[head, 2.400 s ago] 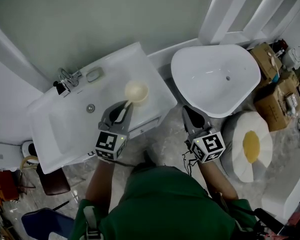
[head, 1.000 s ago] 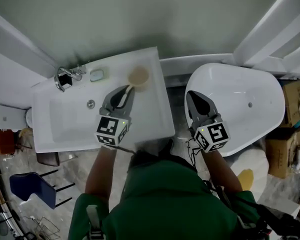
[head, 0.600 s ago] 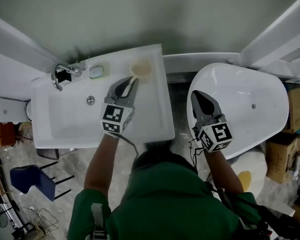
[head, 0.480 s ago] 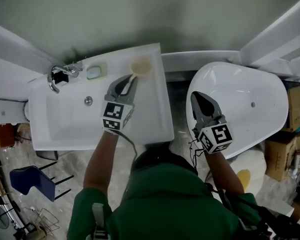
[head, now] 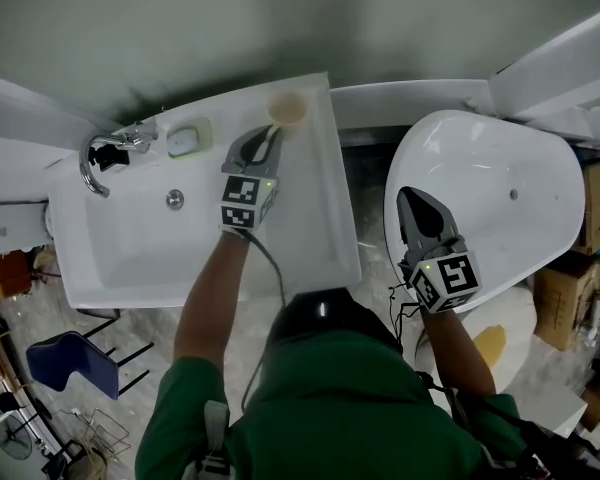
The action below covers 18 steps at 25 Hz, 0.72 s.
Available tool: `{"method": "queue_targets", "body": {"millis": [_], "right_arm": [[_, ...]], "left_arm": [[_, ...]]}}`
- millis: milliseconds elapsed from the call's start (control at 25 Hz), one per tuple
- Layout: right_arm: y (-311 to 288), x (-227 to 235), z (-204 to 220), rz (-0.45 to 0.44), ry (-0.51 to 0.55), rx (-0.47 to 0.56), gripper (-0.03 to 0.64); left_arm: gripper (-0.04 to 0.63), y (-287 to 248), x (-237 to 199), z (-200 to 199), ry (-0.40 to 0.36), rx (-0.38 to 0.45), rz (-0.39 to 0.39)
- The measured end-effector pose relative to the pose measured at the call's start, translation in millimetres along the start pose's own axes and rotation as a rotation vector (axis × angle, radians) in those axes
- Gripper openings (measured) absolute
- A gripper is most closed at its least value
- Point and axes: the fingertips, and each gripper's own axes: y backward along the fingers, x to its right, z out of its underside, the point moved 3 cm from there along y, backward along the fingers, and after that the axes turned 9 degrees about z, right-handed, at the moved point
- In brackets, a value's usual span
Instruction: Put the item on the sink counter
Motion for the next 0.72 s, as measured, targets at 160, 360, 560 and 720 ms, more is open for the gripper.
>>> {"method": "queue_targets", "body": {"millis": [160,360,560,720], "right_arm": [[-5,-6,6,0.010,0.005,-0.012,-0.003],[-7,-12,13,0.014,-0.001,-0.021,-0.003],[-7,-14,17,0.037,-0.012,-0.045,-0.003],[-7,-17,14,0.043,-0.010,-0.039,-0.003]], "left_arm": [[0.043,-15,-8,17,0.010,-0.018,0.027],[0.043,-30,-13,31,0.008,-0.031,0.052],[0.046,-38,-17,40,0.010,-0.051,0.047],[0.049,-41,-15,45,0.012,-0.058,0.043]]}}
